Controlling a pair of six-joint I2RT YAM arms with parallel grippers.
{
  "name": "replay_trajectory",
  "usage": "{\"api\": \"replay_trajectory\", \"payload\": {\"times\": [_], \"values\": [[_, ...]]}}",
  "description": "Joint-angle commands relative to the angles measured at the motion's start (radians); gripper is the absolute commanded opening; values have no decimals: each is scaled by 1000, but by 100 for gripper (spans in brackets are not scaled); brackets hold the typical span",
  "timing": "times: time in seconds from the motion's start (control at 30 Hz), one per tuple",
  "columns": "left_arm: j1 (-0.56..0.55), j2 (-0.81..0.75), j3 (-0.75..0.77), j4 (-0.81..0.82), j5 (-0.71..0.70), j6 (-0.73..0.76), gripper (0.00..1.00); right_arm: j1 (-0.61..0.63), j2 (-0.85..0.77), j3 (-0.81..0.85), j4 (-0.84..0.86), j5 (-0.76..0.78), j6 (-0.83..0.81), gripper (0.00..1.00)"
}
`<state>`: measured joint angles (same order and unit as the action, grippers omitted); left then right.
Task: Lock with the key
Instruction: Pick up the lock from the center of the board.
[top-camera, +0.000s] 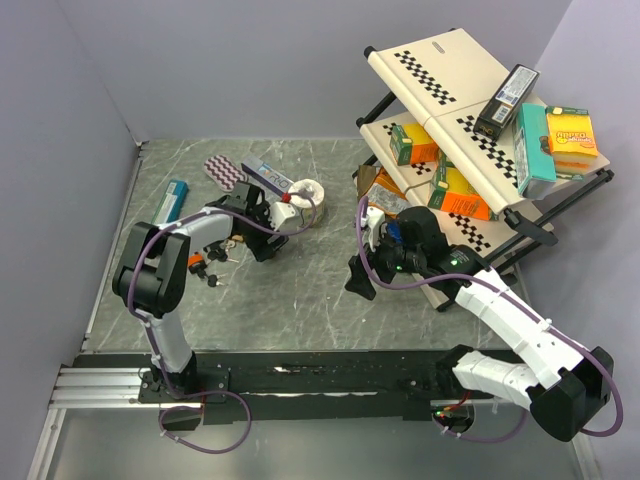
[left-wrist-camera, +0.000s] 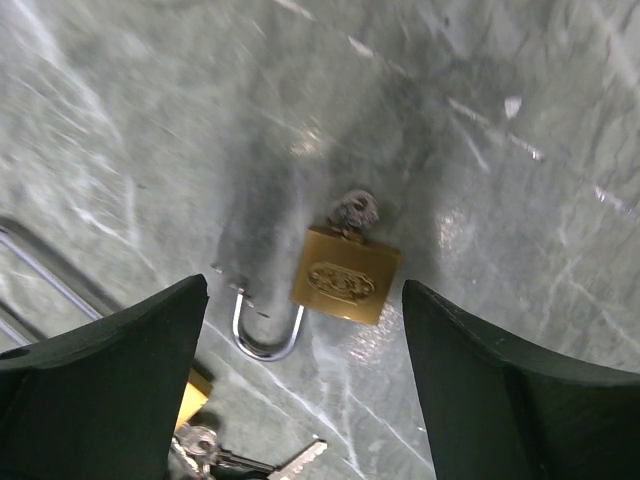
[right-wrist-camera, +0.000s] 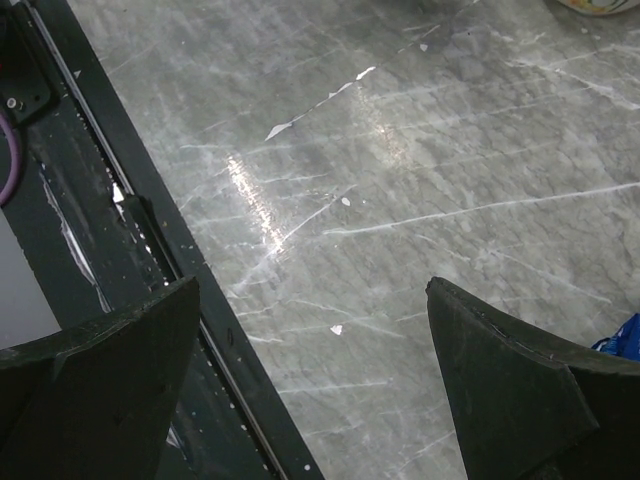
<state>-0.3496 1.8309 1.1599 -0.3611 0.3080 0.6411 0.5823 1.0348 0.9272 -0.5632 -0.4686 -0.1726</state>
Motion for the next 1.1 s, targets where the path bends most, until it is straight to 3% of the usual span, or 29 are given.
{"api": "replay_trajectory", "payload": {"times": [0.0,0.1,0.3,0.53,0.57,0.83,1.07], "values": [[-5,-16,-19,22,5,45,84,-7,-4,13,0,-31,-13,100],[-5,-16,-32,27,3,54,82,-7,-1,12,3,-33,-16,100],[-5,-15,-49,44,-4,65,64,-9,1,9,9,-36,-16,100],[-3,-71,-80,80,23,72,33,-7,13,22,19,-61,36,100],[-2,-91,-98,85,43,75,32,-9,13,25,26,-64,48,100],[-3,-464,-284,160,117,178,9,-15,47,62,54,-130,130,100],[-20,-807,-449,169,172,374,1,-19,111,139,89,-225,284,100]]}}
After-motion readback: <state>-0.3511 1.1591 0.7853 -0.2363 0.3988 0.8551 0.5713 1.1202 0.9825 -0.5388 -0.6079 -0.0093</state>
